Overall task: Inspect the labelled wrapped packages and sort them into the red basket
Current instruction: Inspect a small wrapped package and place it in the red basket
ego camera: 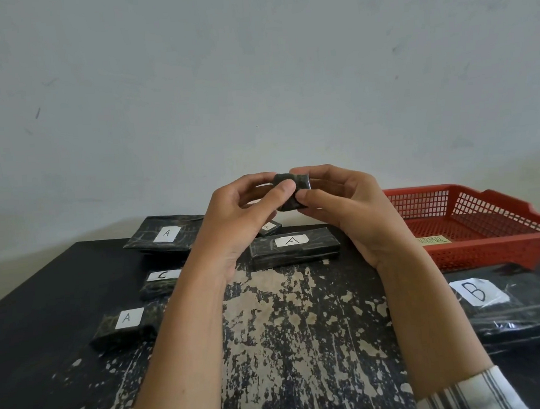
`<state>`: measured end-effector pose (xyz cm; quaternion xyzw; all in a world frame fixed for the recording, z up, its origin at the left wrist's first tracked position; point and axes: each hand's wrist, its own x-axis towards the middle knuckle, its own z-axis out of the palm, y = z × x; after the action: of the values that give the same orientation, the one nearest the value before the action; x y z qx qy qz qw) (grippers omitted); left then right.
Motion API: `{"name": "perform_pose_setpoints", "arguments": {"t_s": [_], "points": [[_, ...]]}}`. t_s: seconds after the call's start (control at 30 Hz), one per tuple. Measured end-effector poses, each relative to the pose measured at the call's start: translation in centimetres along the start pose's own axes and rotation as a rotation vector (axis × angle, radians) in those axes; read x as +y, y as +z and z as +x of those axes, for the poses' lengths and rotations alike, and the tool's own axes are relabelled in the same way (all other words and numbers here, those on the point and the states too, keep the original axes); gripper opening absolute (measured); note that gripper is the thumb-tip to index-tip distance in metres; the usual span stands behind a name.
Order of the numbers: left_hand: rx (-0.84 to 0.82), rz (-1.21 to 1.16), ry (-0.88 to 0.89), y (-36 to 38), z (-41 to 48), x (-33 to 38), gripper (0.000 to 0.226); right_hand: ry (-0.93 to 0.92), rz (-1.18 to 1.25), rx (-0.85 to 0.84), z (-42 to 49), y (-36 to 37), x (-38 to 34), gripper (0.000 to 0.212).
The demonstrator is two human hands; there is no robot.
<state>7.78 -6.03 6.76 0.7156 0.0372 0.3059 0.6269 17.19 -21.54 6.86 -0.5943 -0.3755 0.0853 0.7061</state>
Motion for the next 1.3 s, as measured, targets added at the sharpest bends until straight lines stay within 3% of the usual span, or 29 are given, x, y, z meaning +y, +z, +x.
{"name": "perform_pose_setpoints", "arguments": {"t_s": [0.17, 0.33, 0.47, 0.8, 1.03, 1.3], "points": [[0.043, 0.033, 0.035, 0.04, 0.2, -0.41, 0.016, 0.014, -0.003, -0.01, -0.05, 0.11, -0.11, 0.024], [-0.003, 0.071, 0.051, 0.06, 0.09, -0.19, 0.041, 0.026, 0.002, 0.029, -0.04, -0.05, -0.22, 0.016], [-0.063, 0.094, 0.03, -0.37, 0.25, -0.38, 0.04, -0.018, -0.051, 0.024, -0.2, -0.22, -0.32, 0.017], [-0.064, 0.083, 0.059, -0.64, 0.27, -0.55, 0.042, -0.055, -0.146, -0.042, -0.17, -0.2, -0.76, 0.048], [-0.054, 0.061, 0.059, -0.43, 0.25, -0.39, 0.042, 0.073, -0.032, -0.022, -0.15, -0.1, -0.71, 0.028], [-0.049, 0.1, 0.081, -0.38, 0.14, -0.28, 0.046, 0.096, -0.012, -0.026, -0.12, -0.02, -0.86, 0.03]]}}
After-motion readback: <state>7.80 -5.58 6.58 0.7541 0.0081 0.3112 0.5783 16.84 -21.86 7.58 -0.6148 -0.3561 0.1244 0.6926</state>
